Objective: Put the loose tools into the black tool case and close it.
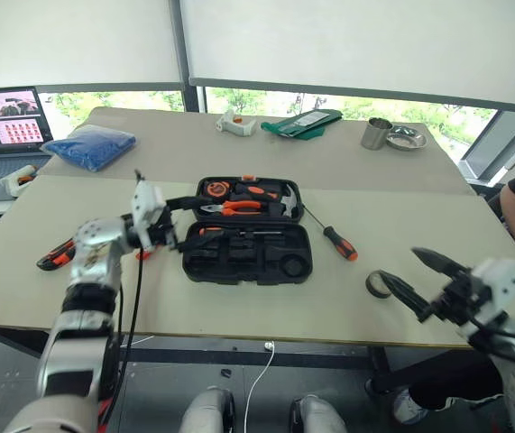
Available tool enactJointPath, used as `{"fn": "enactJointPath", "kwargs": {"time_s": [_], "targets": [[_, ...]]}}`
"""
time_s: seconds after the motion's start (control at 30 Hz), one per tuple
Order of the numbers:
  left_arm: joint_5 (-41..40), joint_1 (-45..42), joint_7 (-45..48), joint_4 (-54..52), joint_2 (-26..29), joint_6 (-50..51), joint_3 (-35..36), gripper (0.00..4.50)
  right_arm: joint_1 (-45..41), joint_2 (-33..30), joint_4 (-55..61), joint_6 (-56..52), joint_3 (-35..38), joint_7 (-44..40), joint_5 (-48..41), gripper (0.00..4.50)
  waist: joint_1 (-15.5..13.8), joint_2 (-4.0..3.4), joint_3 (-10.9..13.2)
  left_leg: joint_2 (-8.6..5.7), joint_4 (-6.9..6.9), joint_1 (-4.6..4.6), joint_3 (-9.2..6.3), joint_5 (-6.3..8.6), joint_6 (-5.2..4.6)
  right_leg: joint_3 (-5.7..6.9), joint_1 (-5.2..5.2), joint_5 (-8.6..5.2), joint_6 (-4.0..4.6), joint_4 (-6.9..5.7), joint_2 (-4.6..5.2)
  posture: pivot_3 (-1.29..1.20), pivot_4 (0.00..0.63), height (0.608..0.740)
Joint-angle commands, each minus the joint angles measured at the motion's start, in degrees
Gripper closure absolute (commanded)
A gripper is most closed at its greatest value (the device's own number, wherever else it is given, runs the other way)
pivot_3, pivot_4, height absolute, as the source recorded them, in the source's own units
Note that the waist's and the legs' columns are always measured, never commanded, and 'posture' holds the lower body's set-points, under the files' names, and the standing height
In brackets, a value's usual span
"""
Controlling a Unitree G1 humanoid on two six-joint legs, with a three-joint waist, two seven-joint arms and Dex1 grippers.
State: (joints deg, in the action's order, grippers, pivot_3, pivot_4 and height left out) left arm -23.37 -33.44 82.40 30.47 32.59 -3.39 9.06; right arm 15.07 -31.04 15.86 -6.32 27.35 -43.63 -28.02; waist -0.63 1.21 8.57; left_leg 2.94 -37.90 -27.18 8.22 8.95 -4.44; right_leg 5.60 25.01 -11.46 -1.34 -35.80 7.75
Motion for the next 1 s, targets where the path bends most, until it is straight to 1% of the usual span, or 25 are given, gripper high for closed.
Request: {"fn": "enactJointPath", "kwargs": {"time_s": [0.03,0.1,0.17,0.23,0.3,0.4,0.5,0.6,0.67,0.73,0.8,0.87,0.93,1.0], "targets": [[-6.17,8.34,0.27,-13.83,3.64,6.26,3.43,0.04,4.01,2.34,1.00,4.07,4.15,4.70,3.23,0.00,0.22,-0.04,0.02,0.02,0.00,0.00,0.00,0.00,0.01,-0.02,0.04,0.01,0.02,-0.01,0.00,0.00,0.150,0.740],[-7.36,13.98,-0.38,-18.57,4.44,6.20,5.00,0.04,5.88,3.66,0.89,5.08,4.49,4.83,3.10,0.00,0.27,-0.11,0.05,0.03,0.01,0.12,-0.03,0.00,0.04,-0.03,0.16,0.02,0.04,0.02,0.04,0.00,0.150,0.740],[-9.84,18.19,-2.42,-22.80,3.72,7.37,6.81,0.04,6.44,3.84,1.47,4.80,3.69,4.58,2.64,0.00,0.30,-0.29,0.04,0.05,0.18,0.27,-0.02,0.03,0.07,-0.13,0.10,0.02,0.04,0.11,0.16,0.00,0.150,0.740],[-11.09,21.74,-2.79,-26.91,3.59,8.44,6.73,0.04,5.05,3.03,3.23,2.27,2.17,5.11,1.72,0.00,0.32,-0.55,0.06,0.05,0.36,0.23,-0.02,0.03,0.07,-0.21,0.14,0.02,0.03,0.29,0.19,0.00,0.150,0.740],[-11.75,23.53,-4.06,-29.41,2.90,8.98,6.33,0.04,1.75,1.07,4.82,-2.62,0.49,6.53,0.84,0.00,0.26,-0.73,0.08,0.00,0.99,0.23,0.00,0.03,0.07,-0.28,0.14,0.02,0.03,0.82,0.16,0.00,0.150,0.740],[-12.32,24.64,-5.23,-31.22,2.33,10.00,5.55,0.04,-5.27,-3.64,5.78,-13.81,-2.30,9.18,-1.03,0.00,0.20,-0.95,0.06,-0.03,1.10,0.24,0.12,0.03,0.08,-0.33,0.23,0.03,0.05,0.86,0.16,0.00,0.150,0.740],[-12.04,25.19,-6.21,-32.16,1.90,10.11,5.16,0.04,-14.61,-9.24,4.57,-25.23,-7.23,10.63,-0.89,0.00,0.06,-0.98,0.06,-0.10,1.10,0.37,0.18,0.00,0.12,-0.34,0.25,0.08,0.13,0.81,0.18,0.00,0.150,0.740],[-11.79,24.96,-7.56,-32.25,1.46,10.01,4.89,0.04,-27.87,-12.69,-0.14,-34.08,-16.94,10.93,2.79,0.00,0.20,-0.97,0.06,-0.12,1.09,0.44,0.20,-0.02,0.16,-0.29,0.23,0.12,0.16,0.81,0.20,0.00,0.150,0.740],[-11.75,24.64,-8.09,-32.34,1.12,9.80,4.56,0.04,-36.34,-13.17,-4.39,-40.25,-23.27,10.22,4.41,0.00,0.52,-0.97,0.06,-0.12,1.00,0.45,0.20,-0.04,0.17,-0.24,0.24,0.26,0.26,0.80,0.16,0.00,0.150,0.740],[-11.65,24.24,-8.57,-32.51,0.68,9.65,4.01,0.04,-42.55,-12.89,-9.00,-43.08,-28.34,8.54,6.24,0.00,0.53,-0.95,0.06,-0.12,0.97,0.41,0.19,-0.05,0.16,-0.19,0.17,0.28,0.32,0.78,0.10,0.00,0.150,0.740],[-11.43,23.77,-9.41,-32.77,0.03,9.42,3.47,0.04,-48.58,-11.82,-15.44,-43.24,-33.24,6.68,9.03,0.00,0.31,-0.94,0.06,-0.11,0.95,0.34,0.14,-0.05,0.15,-0.13,0.14,0.37,0.61,0.77,-0.02,0.00,0.150,0.740],[-11.27,23.46,-10.33,-32.93,-0.41,9.38,3.14,0.04,-52.28,-11.28,-20.11,-43.49,-36.53,5.56,11.14,0.00,0.21,-0.94,0.07,-0.13,0.93,0.14,0.15,-0.04,0.11,-0.11,0.20,0.47,0.36,0.78,-0.08,0.00,0.150,0.740],[-11.39,22.86,-12.05,-33.09,-0.99,9.88,3.24,0.04,-55.02,-9.75,-25.30,-42.77,-38.60,5.09,12.98,0.00,0.03,-0.94,0.07,-0.14,0.86,0.01,0.15,-0.24,-0.29,-0.08,0.22,0.51,0.26,0.79,-0.11,0.00,0.150,0.740],[-11.33,22.45,-12.61,-33.10,-1.03,9.85,3.18,0.04,-56.69,-8.23,-28.71,-42.56,-39.29,4.50,13.78,0.00,-0.01,-0.93,0.07,-0.13,0.79,-0.03,0.14,-0.25,-0.30,-0.02,0.20,0.51,0.24,0.80,-0.11,0.00,0.150,0.740]]}}
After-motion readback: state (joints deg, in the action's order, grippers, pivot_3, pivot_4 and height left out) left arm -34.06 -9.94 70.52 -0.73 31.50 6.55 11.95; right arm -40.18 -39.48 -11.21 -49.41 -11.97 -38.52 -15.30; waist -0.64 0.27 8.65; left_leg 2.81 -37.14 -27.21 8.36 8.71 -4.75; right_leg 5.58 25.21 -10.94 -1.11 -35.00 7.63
